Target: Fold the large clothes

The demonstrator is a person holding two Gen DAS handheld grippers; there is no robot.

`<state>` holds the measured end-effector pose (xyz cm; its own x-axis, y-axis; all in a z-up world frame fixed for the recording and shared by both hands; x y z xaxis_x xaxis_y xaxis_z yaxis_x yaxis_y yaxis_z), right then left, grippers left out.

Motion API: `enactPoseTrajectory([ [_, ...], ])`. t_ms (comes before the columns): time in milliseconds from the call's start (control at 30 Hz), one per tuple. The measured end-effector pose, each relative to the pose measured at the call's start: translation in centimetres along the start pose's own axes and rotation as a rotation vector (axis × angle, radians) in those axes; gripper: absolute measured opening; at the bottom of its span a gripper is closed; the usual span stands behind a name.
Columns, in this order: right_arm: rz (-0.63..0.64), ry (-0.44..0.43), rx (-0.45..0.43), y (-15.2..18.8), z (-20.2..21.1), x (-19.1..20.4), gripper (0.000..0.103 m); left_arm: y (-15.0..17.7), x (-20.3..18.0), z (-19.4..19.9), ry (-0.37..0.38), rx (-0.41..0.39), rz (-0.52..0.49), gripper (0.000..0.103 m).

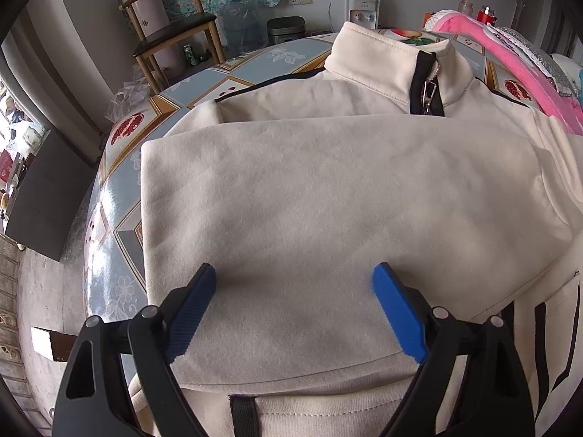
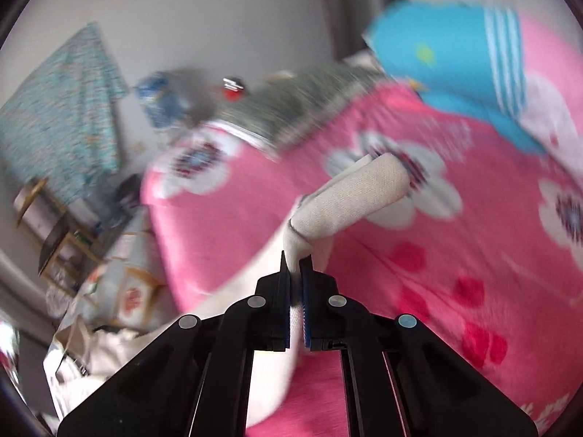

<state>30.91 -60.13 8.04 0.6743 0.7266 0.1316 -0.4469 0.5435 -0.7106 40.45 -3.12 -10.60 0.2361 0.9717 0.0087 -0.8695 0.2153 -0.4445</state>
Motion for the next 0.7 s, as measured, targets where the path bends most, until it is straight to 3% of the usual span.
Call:
enactPoseTrajectory([
  [233, 0.261, -0.239, -0.144, 1.1, 8.4, 13.4, 0.005, 1.0, 0.7, 0.8, -0.020, 0.002, 0.000, 0.086],
  [433, 0.515, -0.423, -0.152, 8.7, 12.3, 25.0, 0.005, 2.6, 2.1, 1.7, -0.022, 0.007, 0.039, 0.086],
  [500, 0.580, -0.441, -0.115, 12.3, 11.5, 27.7, 0.005, 2.9, 2.3, 2.0, -0.022, 0.004, 0.045, 0.086],
  [700, 0.752, -0.420, 0.163, 26.2, 5.3, 32.3, 0.007, 3.8, 2.7, 2.6, -0.007, -0.009, 0.051, 0.086],
])
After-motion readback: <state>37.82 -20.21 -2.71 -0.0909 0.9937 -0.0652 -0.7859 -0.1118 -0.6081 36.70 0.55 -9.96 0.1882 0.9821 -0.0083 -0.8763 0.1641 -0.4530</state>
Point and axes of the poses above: each gripper's, at about its wrist camera, not at the fingertips, and z roughly against the way its jaws point, x to its left, y to its underside, the point moved 6 cm from there along -z, roughly the way its jaws point, and after that the axes turned 6 degrees about y, right-handed, at the moved point
